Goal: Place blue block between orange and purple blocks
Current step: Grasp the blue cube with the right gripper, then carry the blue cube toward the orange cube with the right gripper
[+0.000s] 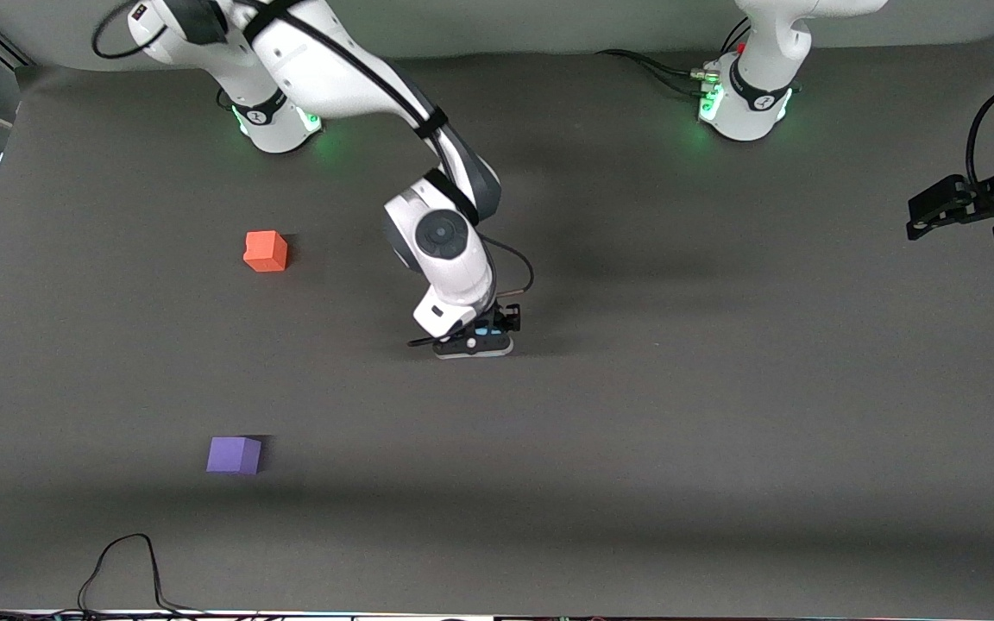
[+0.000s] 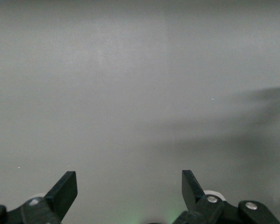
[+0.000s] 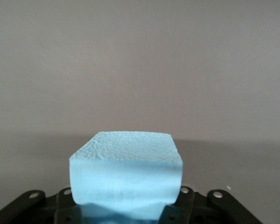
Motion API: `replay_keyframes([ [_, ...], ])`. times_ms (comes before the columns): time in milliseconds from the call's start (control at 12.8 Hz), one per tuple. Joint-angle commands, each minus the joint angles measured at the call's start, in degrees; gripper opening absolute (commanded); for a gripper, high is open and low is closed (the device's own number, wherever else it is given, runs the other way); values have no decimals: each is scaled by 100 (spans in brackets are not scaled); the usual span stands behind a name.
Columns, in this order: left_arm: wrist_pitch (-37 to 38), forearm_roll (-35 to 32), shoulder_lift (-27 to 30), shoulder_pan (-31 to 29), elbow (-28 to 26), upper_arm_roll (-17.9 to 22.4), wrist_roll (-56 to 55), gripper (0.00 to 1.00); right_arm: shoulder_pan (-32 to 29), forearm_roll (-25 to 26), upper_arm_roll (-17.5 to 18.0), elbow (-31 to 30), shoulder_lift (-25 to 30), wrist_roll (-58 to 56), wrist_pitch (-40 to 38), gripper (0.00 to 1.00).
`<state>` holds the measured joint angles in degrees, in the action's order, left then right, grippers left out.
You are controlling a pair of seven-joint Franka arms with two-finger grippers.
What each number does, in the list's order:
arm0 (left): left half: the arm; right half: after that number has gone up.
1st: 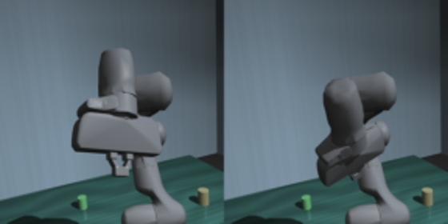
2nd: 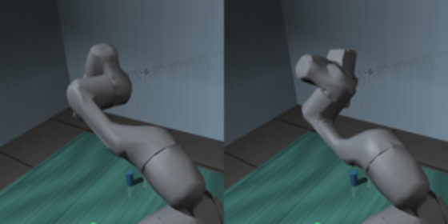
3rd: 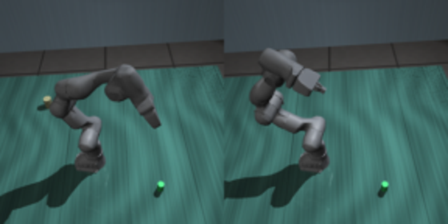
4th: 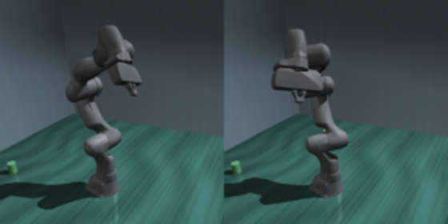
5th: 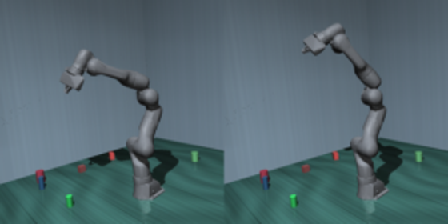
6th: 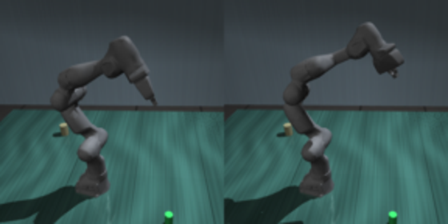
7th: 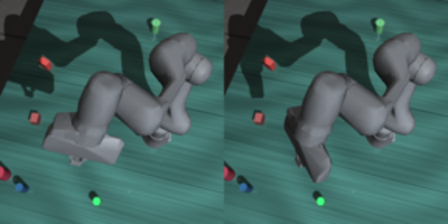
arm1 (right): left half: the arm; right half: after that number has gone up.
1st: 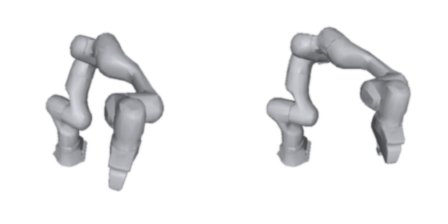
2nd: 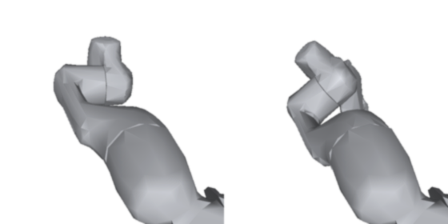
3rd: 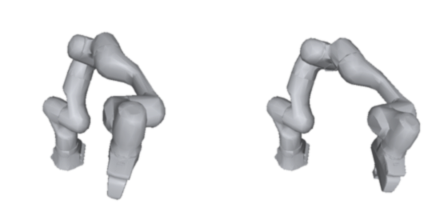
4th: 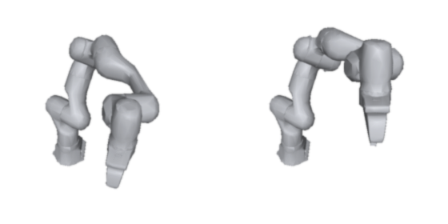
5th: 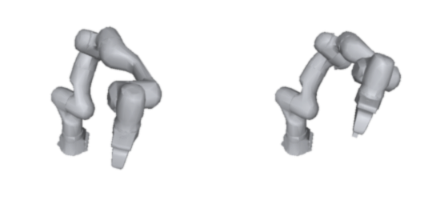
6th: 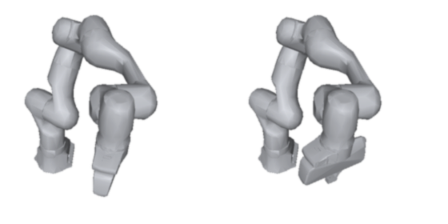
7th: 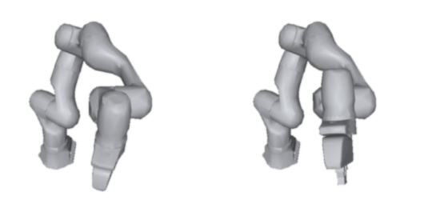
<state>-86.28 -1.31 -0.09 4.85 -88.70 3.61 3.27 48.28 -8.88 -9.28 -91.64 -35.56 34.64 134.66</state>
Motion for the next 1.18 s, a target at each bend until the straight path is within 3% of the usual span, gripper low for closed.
replay_keyframes([
  [0, -100, 35, 97, 25, -113, -26, -116, 100, -229, 10, -82, 258, 1031, -202, -1209, 29],
  [157, -108, 43, 88, 16, -113, -35, -107, 100, -528, -25, -91, 925, 1305, -404, -2237, 29],
  [314, -143, 166, 88, -2, -121, -44, -107, 100, -731, 9, -135, 1079, 1664, -685, -2943, 29],
  [471, -144, 175, 88, -168, -122, -192, -107, 100, -776, 27, -485, 572, 2252, -1289, -3173, 29],
  [627, -161, 166, 88, -178, -139, -202, -107, 100, -767, 36, -950, -402, 3033, -2079, -3174, 29],
  [784, -187, 158, 88, -177, -157, -194, -98, 100, -767, 88, -1651, -1247, 3650, -3124, -3183, 29],
  [941, -196, 149, 88, -177, -166, -194, -98, 100, -758, 630, -2277, -1759, 4090, -3777, -3183, 29],
  [1098, -240, 140, 88, -177, -218, -194, -98, 100, -758, 906, -2612, -1918, 4171, -3964, -3157, 29],
])
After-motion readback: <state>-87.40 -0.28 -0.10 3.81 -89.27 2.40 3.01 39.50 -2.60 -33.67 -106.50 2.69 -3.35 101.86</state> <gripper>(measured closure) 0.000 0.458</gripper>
